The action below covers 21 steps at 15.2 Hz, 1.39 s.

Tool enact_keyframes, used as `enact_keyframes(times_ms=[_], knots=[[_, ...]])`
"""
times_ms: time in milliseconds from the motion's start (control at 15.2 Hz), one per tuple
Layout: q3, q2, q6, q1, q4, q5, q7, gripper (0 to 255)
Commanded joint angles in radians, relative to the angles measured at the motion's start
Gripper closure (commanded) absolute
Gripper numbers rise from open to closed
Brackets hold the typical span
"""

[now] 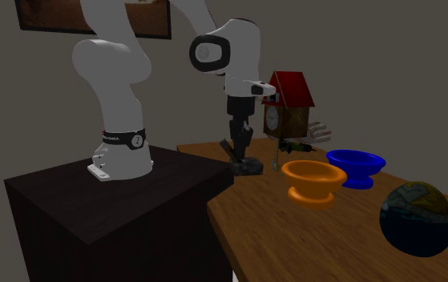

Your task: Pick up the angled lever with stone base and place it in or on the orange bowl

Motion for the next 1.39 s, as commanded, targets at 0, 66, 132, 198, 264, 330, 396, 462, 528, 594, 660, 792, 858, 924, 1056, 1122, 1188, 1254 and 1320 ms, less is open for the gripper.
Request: enact_keyframes(times_ms=[0,66,132,198,264,330,396,462,528,594,660,792,858,924,1056,1122,1188,1254,1320], knots=[[0.001,-0.037,-0.039,0.000,0.001,-0.003,0.004,255],[0.001,-0.054,-0.058,-0.001,0.003,-0.004,0.006,255],[0.001,-0.071,-0.077,-0.002,0.005,-0.006,0.007,255],[0.001,-0.088,-0.096,-0.002,0.008,-0.007,0.008,255],[0.001,-0.104,-0.115,-0.002,0.010,-0.008,0.009,255],[0.001,-0.120,-0.134,-0.003,0.014,-0.009,0.010,255],[0.001,-0.136,-0.153,-0.003,0.017,-0.010,0.011,255],[0.001,-0.151,-0.172,-0.004,0.021,-0.011,0.013,255],[0.001,-0.166,-0.191,-0.004,0.025,-0.012,0.013,255],[0.001,-0.180,-0.209,-0.005,0.029,-0.013,0.014,255],[0.000,-0.194,-0.228,-0.005,0.033,-0.014,0.015,255],[0.000,-0.215,-0.257,-0.005,0.041,-0.015,0.017,255],[0.007,-0.175,-0.255,-0.002,0.079,-0.014,0.026,255],[0.013,-0.137,-0.255,0.001,0.118,-0.013,0.035,255],[0.024,-0.063,-0.259,0.007,0.197,-0.015,0.054,255],[0.030,-0.027,-0.263,0.009,0.237,-0.017,0.063,255],[0.035,0.008,-0.268,0.011,0.278,-0.019,0.072,255],[0.039,0.043,-0.275,0.013,0.319,-0.022,0.082,255],[0.043,0.077,-0.282,0.015,0.361,-0.026,0.091,255]])
